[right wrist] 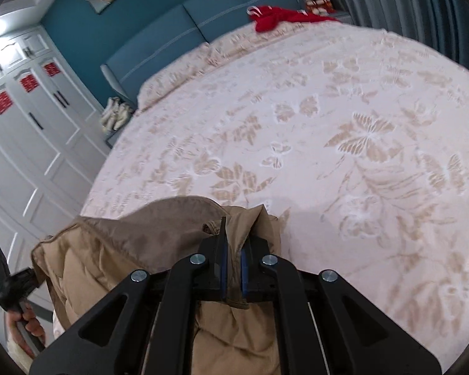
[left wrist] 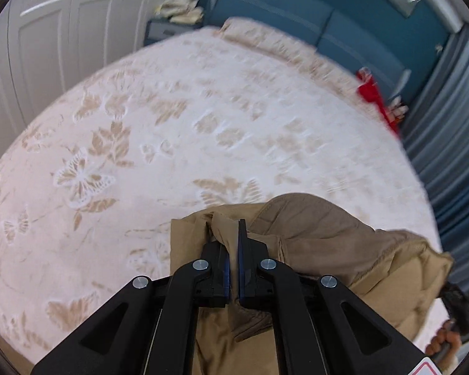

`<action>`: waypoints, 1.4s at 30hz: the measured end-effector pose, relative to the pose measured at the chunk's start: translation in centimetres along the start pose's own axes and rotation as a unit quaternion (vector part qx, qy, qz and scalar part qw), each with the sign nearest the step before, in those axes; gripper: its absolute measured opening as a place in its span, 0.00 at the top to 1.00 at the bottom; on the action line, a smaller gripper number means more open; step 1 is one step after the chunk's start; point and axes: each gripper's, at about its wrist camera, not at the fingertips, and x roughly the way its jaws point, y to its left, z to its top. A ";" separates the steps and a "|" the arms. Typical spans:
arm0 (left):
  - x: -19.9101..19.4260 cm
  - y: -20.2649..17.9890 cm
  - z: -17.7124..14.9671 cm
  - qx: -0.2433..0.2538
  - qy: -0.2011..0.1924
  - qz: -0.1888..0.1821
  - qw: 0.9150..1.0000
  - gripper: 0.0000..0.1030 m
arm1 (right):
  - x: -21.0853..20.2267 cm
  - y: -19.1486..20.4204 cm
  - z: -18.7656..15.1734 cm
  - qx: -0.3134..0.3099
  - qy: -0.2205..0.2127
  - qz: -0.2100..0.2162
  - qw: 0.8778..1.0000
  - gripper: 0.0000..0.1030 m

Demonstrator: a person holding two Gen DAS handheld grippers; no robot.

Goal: Fold large clothes

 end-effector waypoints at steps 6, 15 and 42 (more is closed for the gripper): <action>6.3 3.1 -1.3 -0.041 0.031 0.009 0.999 0.95 | 5.2 -1.7 -0.7 0.029 0.021 -0.013 0.999 0.94; 7.8 4.4 -2.2 -0.060 0.029 -0.029 0.997 0.89 | 5.5 -4.0 -1.3 0.074 0.005 0.035 0.997 0.82; -6.7 -0.1 1.9 0.045 -0.084 -0.023 0.995 0.40 | -0.8 10.6 -5.7 -0.148 -0.006 0.022 0.989 0.34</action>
